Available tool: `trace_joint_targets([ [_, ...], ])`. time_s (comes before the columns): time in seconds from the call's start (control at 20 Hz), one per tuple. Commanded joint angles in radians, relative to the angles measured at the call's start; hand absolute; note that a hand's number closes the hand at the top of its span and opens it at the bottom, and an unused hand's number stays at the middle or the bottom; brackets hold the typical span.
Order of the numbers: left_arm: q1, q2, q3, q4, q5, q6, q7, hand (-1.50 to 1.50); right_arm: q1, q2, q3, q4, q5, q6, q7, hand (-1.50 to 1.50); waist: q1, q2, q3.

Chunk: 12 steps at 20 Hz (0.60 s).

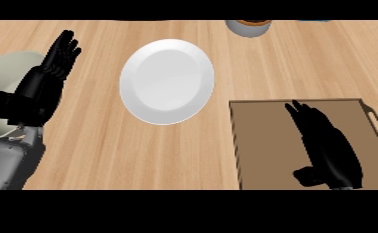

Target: Pick the croissant from the tray and place it in the plate

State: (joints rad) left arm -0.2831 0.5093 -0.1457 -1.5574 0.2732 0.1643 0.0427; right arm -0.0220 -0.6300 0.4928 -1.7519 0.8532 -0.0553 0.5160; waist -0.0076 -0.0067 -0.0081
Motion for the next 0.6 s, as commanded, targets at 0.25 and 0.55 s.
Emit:
trace_joint_targets([
  [0.25, 0.012, -0.005, 0.004, -0.026, -0.008, -0.010, 0.020, 0.00, -0.072, 0.004, 0.008, -0.155, -0.086, 0.571, 0.447, -1.50, 0.009, 0.004, 0.005],
  [0.55, -0.006, 0.011, 0.059, -0.080, 0.015, -0.039, 0.091, 0.00, -0.139, 0.159, 0.058, -0.049, 0.002, 0.617, 0.558, -1.50, 0.017, 0.005, 0.008],
])
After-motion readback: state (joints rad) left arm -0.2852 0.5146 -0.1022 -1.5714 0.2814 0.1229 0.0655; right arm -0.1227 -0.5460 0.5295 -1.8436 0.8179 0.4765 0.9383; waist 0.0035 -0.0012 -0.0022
